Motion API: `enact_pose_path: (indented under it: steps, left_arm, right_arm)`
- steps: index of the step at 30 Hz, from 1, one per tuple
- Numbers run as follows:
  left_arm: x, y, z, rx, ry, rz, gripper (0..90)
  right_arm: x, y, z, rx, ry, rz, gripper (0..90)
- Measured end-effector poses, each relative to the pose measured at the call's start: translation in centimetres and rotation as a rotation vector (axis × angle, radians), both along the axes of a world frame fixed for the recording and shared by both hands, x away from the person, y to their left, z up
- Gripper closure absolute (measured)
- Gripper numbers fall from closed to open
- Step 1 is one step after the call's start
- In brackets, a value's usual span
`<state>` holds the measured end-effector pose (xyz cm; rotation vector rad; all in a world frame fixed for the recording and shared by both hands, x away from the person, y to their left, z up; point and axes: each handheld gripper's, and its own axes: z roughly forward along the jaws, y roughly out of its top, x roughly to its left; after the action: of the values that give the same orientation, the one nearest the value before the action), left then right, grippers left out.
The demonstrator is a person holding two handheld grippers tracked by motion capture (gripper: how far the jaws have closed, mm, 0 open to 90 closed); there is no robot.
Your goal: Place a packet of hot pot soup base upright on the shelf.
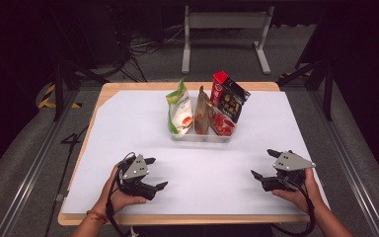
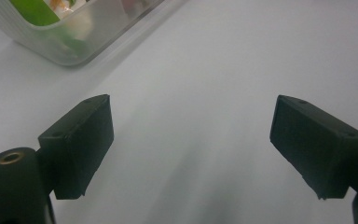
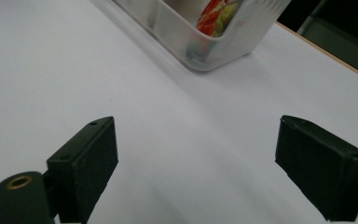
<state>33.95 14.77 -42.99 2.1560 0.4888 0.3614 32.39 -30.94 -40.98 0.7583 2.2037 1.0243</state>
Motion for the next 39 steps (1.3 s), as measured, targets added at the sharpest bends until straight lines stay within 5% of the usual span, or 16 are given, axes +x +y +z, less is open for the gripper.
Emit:
enact_pose_path:
  steps: [12,19,39]
  left_arm:
    - [0.0,-0.1,-0.1,0.007,0.001,-0.005,14.2]
    - [0.1,0.1,-0.1,0.002,0.003,-0.002,14.3]
    - [0.0,-0.5,0.1,0.031,-0.023,-0.008,14.1]
  right_arm:
    - [-2.0,-1.4,-1.6,0.018,-0.007,-0.022,11.6]
    - [-3.2,-2.1,-2.3,0.074,-0.015,-0.041,11.2]
    - [-3.9,-3.3,-2.3,0.098,-0.037,-0.065,10.9]
